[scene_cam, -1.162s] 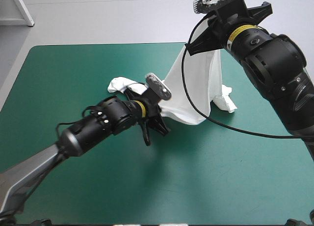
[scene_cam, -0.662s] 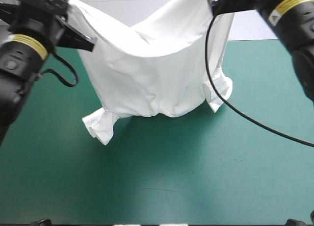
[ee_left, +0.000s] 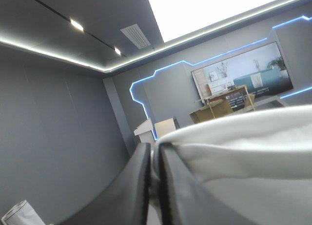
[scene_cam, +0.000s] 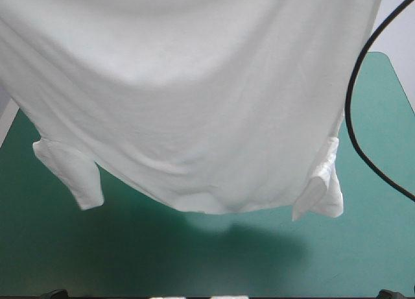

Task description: Fold the cloth

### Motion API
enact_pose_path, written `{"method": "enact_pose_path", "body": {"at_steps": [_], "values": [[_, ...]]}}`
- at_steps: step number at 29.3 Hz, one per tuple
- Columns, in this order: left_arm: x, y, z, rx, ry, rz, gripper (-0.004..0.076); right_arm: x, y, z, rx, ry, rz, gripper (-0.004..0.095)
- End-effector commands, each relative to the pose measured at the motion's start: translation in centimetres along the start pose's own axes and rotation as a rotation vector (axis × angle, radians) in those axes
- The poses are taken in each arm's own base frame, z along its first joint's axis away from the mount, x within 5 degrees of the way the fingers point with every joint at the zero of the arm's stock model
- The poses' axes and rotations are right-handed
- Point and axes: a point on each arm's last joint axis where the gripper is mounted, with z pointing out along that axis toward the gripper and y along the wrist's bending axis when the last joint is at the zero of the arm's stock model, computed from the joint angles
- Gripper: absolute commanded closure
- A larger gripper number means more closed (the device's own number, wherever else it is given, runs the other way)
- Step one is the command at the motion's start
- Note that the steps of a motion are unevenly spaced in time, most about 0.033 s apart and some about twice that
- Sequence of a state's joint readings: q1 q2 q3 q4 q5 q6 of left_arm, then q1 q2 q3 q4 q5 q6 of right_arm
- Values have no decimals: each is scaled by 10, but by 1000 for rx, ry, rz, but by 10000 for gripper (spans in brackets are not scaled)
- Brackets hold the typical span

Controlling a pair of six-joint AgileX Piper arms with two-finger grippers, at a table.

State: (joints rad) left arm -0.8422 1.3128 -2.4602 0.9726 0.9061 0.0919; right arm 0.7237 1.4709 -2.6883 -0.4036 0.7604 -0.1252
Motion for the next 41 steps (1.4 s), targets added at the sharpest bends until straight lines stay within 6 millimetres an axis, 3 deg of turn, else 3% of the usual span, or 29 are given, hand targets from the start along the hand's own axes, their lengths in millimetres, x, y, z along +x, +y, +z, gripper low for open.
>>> {"method": "enact_pose_path", "body": {"at_steps": [1,6,9,13,19,26,33,36,39,41], "values": [[-2,-2,3,-31,-15,35,705,0,3,8,21,-64,-24,926],[13,-38,32,-75,102,99,704,52,26,53,85,99,-43,925],[34,-61,59,-75,181,99,699,87,32,78,106,191,-11,926],[104,-92,121,36,358,49,695,143,31,107,75,332,91,926],[207,-119,183,169,554,-55,695,230,26,142,48,500,139,926],[312,-152,227,172,661,-18,696,340,24,175,66,567,134,926],[382,-168,247,169,672,-10,704,417,35,189,49,569,158,920],[407,-167,251,126,697,-96,667,440,39,188,42,620,191,788],[426,-162,253,71,714,-194,521,456,42,187,38,655,197,398],[435,-159,253,57,732,-208,345,458,43,186,39,665,202,128]]}}
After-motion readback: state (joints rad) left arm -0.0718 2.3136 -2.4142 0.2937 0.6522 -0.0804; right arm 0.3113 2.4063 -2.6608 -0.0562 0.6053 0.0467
